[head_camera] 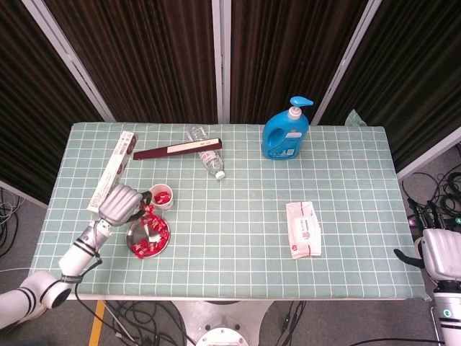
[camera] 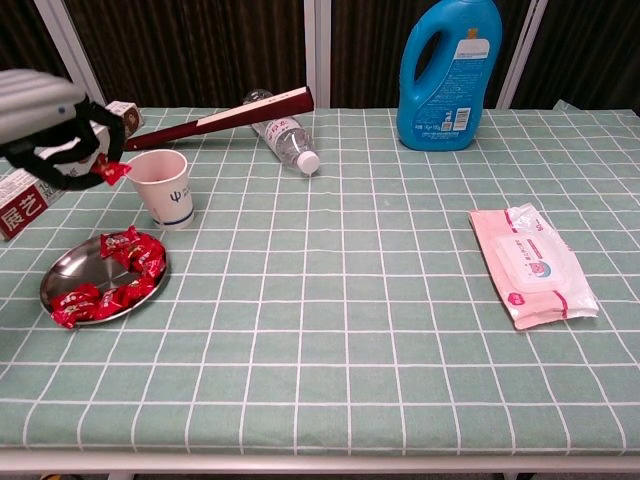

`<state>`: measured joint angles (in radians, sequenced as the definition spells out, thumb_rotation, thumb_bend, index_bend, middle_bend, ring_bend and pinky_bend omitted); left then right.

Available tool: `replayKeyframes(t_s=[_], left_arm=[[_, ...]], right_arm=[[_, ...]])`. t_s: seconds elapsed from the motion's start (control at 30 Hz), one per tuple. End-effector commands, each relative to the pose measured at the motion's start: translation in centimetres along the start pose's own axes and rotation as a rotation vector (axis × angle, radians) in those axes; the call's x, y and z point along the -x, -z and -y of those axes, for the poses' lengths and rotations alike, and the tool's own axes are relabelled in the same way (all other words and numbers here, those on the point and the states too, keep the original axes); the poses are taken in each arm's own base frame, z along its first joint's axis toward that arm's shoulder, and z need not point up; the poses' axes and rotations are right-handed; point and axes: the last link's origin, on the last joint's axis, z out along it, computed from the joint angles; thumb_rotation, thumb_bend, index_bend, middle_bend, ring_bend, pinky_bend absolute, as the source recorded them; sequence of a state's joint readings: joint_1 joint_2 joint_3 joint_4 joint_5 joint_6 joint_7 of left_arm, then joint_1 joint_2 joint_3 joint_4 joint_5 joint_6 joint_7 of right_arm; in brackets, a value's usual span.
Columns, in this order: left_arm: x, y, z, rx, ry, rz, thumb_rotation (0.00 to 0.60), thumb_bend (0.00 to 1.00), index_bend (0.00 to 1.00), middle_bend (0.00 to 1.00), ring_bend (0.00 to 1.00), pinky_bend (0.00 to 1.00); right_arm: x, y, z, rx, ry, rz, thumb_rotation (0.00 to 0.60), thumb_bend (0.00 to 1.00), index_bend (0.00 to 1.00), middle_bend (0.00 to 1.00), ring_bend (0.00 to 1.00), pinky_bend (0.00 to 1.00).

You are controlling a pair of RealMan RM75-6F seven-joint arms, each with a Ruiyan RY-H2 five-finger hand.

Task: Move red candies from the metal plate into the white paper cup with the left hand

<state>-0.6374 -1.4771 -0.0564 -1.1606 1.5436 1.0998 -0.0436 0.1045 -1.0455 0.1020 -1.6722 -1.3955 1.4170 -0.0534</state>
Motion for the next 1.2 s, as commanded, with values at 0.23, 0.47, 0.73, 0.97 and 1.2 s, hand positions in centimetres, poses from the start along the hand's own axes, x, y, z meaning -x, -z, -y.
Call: replayKeyframes(t_s=[0.23,0.47,0.73,0.97,1.2], left_arm=[[-0.5,-5.1,-1.2,-0.021,-0.034,0.077,0.600,0.40,0.59,0.95,0.95,1.00],[-0.2,-4.8,-1.1,-0.044,-0.042,0.083,0.600,0.36,0.35,0.93,0.95,1.00],[-2.1,-0.3,-0.1,-0.057,-0.008,-0.027,0.600,0.35,0.30,0.93,0.95,1.00],[-0.2,4.0,-0.9,0.004,-0.019,0.019,0.600,0.35,0.44,0.93,0.95,1.00],[3.0,5.0,-3.0,0.096,-0.021,0.134,0.600,0.35,0.44,0.93,0.95,1.00]], right_arm=[[0.0,-0.1,-0.3,0.005,-0.003,0.000,0.600,0.02,0.00,0.18,0.01,0.41],[-0.1,-0.1,-0.4,0.009,-0.005,-0.002,0.600,0.02,0.00,0.18,0.01,0.41],[-0.1,-0.2,-0.3,0.000,-0.005,-0.003,0.600,0.02,0.00,0.18,0.01,0.41],[0.1,-0.4,0.1,-0.014,-0.004,0.004,0.600,0.02,0.00,0.18,0.01,0.41],[0.0,-0.1,0.3,-0.019,-0.002,0.000,0.600,0.02,0.00,0.18,0.01,0.41]])
